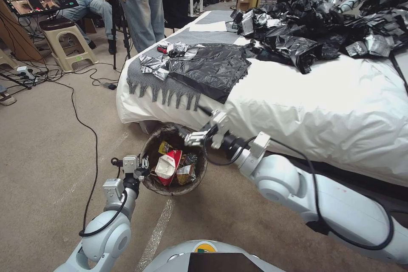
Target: Pick up the trash bin, then pick up the garbage from the floor and place it into the trash bin.
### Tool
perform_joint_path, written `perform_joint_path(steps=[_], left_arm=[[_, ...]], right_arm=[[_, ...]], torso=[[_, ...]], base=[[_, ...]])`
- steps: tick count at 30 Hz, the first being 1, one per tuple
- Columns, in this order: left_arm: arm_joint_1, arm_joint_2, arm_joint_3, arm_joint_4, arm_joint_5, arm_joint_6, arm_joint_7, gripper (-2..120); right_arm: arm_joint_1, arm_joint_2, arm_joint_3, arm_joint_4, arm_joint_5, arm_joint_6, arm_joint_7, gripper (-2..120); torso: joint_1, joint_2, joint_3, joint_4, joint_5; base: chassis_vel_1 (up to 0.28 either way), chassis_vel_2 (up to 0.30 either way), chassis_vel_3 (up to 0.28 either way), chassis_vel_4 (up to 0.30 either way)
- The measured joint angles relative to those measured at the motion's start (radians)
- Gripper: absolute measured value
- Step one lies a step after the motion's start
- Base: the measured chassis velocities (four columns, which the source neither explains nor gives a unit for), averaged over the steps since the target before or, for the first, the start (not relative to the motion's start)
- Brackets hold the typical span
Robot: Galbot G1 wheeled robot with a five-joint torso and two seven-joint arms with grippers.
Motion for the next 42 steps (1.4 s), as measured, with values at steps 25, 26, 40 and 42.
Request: perform_joint_path(steps=[25, 26, 40, 42], left_arm=[[0.027, -0.015, -0.013, 0.014, 0.051, -0.019, 0.004, 4], [0.027, -0.015, -0.013, 0.014, 0.051, -0.019, 0.004, 4], [0.058, -0.021, -0.018, -0.014, 0.051, -0.026, -0.001, 4], [0.061, -0.022, -0.018, -0.014, 0.051, -0.027, -0.002, 4]], right_arm=[[-1.071, 0.299, 1.01, 0.236, -0.427, -0.005, 0.176, 100], [-1.071, 0.299, 1.01, 0.236, -0.427, -0.005, 0.176, 100], [-1.147, 0.434, 0.94, 0.196, -0.609, 0.057, 0.171, 100], [-1.145, 0.443, 0.934, 0.194, -0.613, 0.057, 0.171, 100]], torso=[[0.0, 0.0, 0.0, 0.0, -0.0003], [0.0, 0.0, 0.0, 0.0, -0.0003], [0.0, 0.0, 0.0, -0.0003, -0.0002], [0.0, 0.0, 0.0, -0.0003, -0.0002]], base=[[0.0, 0.0, 0.0, 0.0], [0.0, 0.0, 0.0, 0.0], [0.0, 0.0, 0.0, 0.0], [0.0, 0.0, 0.0, 0.0]])
